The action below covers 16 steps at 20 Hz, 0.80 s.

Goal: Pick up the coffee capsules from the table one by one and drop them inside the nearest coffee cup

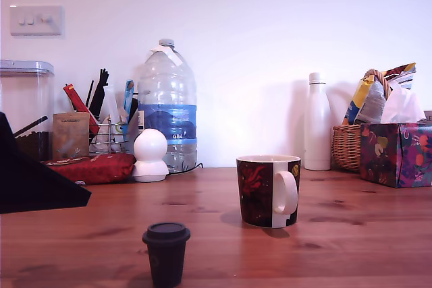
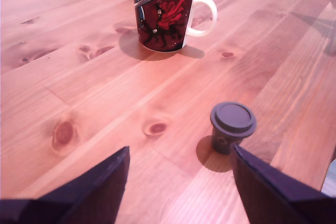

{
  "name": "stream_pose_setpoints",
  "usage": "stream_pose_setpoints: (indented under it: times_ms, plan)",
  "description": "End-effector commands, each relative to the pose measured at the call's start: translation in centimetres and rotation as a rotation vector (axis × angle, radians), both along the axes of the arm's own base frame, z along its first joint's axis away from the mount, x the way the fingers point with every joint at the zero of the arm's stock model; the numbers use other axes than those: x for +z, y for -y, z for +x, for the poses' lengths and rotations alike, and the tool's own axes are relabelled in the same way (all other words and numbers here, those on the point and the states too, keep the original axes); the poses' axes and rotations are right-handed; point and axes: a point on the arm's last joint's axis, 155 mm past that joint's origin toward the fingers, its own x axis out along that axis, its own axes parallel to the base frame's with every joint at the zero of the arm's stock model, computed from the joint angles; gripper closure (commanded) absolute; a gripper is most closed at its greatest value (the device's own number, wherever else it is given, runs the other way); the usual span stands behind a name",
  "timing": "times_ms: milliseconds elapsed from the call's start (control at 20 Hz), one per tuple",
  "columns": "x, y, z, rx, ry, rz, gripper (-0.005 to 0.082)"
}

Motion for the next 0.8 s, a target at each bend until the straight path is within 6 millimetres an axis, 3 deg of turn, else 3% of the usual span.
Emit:
stream_pose_setpoints:
  times_ms: [0, 500, 750]
  plan:
    - [-0.1, 0.1, -0.2, -0.006, -0.005, -0.003, 0.0214]
    - [-0.1, 0.1, -0.2, -0.010, -0.004, -0.004, 0.0215]
    - [0.0, 1.2, -1.5, -0.091, 0.013, -0.001, 0.0216]
